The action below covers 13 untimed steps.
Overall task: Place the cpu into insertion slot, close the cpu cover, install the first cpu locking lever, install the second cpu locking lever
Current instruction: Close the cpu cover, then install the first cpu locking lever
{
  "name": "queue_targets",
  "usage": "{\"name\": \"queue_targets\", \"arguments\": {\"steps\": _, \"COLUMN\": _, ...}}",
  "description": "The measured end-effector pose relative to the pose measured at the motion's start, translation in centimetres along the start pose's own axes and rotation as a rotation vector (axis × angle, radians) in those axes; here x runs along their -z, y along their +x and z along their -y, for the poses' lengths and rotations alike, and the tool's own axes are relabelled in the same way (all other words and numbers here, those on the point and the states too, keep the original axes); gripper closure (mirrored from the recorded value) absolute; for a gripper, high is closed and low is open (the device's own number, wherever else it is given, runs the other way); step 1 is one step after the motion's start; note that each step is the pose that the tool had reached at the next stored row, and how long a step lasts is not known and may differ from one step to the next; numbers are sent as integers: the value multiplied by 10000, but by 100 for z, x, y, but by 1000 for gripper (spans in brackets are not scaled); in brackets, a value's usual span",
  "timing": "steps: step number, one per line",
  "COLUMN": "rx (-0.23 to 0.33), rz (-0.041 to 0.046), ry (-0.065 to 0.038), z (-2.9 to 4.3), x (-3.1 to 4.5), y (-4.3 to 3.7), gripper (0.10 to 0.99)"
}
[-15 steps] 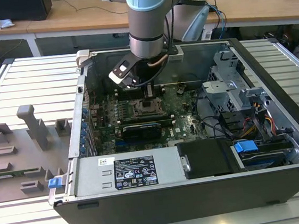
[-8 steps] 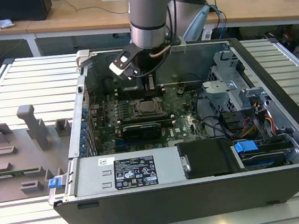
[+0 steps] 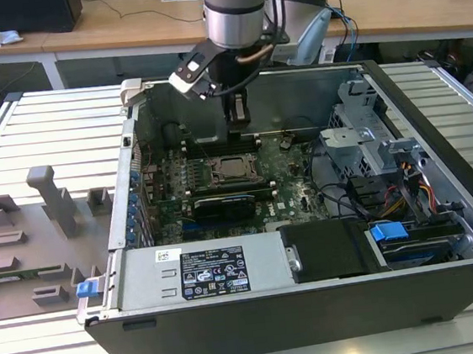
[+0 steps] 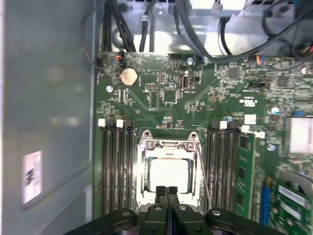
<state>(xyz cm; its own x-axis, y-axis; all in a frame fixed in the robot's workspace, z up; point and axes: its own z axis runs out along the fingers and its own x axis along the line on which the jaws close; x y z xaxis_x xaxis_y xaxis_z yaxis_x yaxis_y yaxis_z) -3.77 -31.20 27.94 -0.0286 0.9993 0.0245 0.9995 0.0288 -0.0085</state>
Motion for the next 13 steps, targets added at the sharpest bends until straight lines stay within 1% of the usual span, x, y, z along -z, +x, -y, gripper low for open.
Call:
{"name": "queue_targets", "arguments": {"steps": 2, "rx": 0, "rz": 1, "ry": 0, "z": 1, "x": 89, "y": 2, "gripper": 980}}
{"name": "queue_targets", "arguments": {"steps": 3, "rx": 1, "rz": 0, "ry": 0, "z": 1, "x": 98, "y": 2, "gripper": 980}}
{"name": "queue_targets", "arguments": {"steps": 13, "rx": 1, "rz": 0, "ry": 0, "z": 1, "x": 103, "y": 2, "gripper": 980}}
